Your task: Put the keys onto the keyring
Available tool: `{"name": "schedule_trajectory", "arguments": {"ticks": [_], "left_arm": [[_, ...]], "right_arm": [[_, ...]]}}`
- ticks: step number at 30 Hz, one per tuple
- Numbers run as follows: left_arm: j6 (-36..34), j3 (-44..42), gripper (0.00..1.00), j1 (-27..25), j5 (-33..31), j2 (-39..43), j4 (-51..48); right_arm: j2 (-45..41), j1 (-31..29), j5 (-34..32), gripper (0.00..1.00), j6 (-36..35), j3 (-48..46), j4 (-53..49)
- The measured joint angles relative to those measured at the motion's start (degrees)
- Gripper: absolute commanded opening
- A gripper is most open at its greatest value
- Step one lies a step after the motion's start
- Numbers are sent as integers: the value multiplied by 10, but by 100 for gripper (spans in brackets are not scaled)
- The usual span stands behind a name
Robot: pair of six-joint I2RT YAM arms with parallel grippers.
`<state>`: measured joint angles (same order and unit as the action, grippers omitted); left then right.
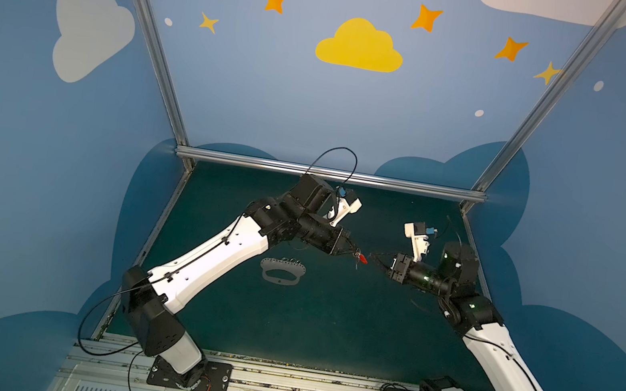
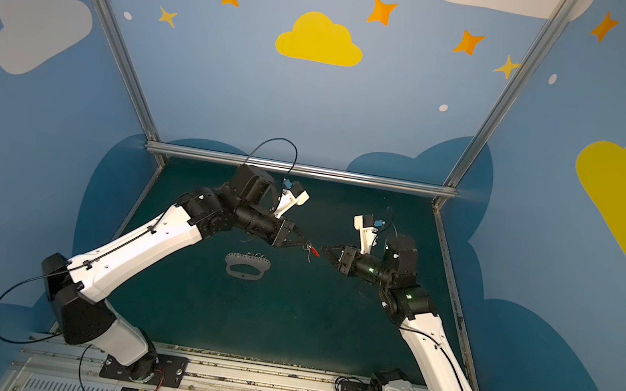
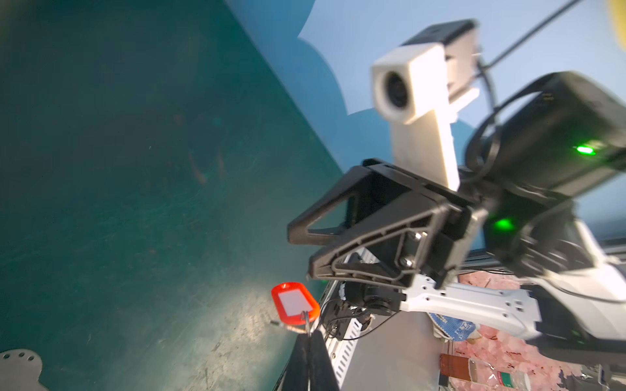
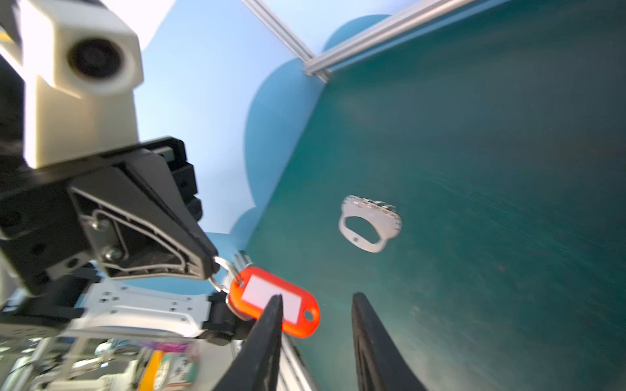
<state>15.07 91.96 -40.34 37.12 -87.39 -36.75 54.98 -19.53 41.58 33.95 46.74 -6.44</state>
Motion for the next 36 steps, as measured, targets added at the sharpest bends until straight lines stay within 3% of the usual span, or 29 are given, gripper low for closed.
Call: {"name": "schedule_trajectory", "arguments": {"ticks": [5,10,15,17,23,36], "left_arm": [[5,-33,8,0,21,39,42],[19,-71,9,0,33,60,83],[33,-89,9,0,41,74,117],[38,-91,9,0,42,78,130],[52,-104,9,0,47,93,165],[67,-110,11,-1,55,97,191]], "right_arm": [[-7,0,42,30,47,-11,75],[-11,-6,80,40,87,-12,145],[-14,-25,101,43,103,-12,181],[-13,-32,106,42,106,-12,187],[-5,-43,113,27,120,-14,208],[-5,-54,114,27,127,-14,224]]}}
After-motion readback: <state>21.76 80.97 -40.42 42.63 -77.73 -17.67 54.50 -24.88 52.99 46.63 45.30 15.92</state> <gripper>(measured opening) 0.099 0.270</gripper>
